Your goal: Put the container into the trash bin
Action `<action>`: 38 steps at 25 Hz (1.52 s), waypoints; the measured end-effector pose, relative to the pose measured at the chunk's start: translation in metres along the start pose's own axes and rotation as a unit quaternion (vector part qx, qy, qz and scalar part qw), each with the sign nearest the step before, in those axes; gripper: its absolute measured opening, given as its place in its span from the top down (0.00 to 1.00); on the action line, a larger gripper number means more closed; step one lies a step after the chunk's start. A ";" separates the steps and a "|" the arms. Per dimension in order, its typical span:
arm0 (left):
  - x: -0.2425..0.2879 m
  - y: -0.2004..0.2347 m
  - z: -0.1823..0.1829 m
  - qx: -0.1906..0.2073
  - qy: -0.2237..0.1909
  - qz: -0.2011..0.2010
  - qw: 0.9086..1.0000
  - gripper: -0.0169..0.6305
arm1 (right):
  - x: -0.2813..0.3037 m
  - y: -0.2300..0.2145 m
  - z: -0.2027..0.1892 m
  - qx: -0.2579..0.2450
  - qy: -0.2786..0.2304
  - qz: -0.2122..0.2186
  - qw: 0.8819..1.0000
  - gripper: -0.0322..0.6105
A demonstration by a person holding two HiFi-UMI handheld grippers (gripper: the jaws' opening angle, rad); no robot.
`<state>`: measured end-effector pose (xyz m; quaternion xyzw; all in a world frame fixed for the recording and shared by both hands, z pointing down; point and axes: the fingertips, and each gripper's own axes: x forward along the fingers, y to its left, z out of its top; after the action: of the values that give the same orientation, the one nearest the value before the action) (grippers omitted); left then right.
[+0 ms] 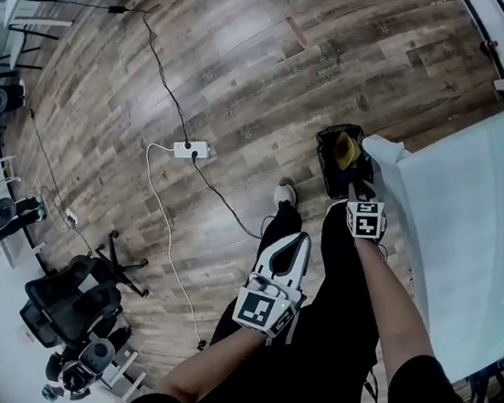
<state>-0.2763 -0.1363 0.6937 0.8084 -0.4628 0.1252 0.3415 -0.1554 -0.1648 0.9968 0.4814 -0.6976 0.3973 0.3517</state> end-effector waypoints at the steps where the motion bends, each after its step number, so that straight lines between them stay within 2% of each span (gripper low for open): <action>1: -0.001 -0.002 0.003 0.002 -0.001 -0.004 1.000 0.95 | -0.005 0.003 0.004 -0.001 -0.004 0.001 1.000 0.79; 11: -0.014 -0.003 0.025 0.031 -0.012 -0.048 0.998 0.95 | -0.050 0.023 0.039 0.041 -0.061 -0.015 0.997 0.80; 15: -0.024 -0.004 0.036 0.045 -0.008 -0.078 0.996 0.95 | -0.096 0.033 0.070 0.066 -0.118 -0.032 0.990 0.86; 18: -0.038 -0.016 0.052 0.063 -0.007 -0.117 0.991 0.95 | -0.139 0.050 0.086 0.091 -0.147 -0.037 0.984 0.88; 21: -0.056 -0.020 0.072 0.075 -0.014 -0.137 0.988 0.95 | -0.182 0.076 0.104 0.108 -0.173 -0.035 0.978 0.89; 26: -0.076 -0.014 0.103 0.090 -0.030 -0.147 0.985 0.95 | -0.246 0.128 0.139 0.096 -0.235 -0.020 0.967 0.89; 30: -0.098 -0.026 0.144 0.132 -0.073 -0.165 0.975 0.95 | -0.290 0.164 0.160 0.090 -0.261 -0.024 0.961 0.89; 33: -0.097 -0.033 0.165 0.123 -0.088 -0.173 0.973 0.95 | -0.322 0.172 0.180 0.073 -0.287 -0.041 0.954 0.89; 36: -0.099 -0.049 0.169 0.155 -0.090 -0.181 0.967 0.95 | -0.349 0.172 0.186 0.074 -0.305 -0.057 0.948 0.89; 38: -0.101 -0.063 0.168 0.155 -0.085 -0.199 0.964 0.95 | -0.366 0.169 0.187 0.083 -0.320 -0.063 0.942 0.89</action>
<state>-0.2972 -0.1606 0.4900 0.9347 -0.2955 0.0554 0.1895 -0.2304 -0.1513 0.5586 0.6538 -0.7059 0.2560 0.0932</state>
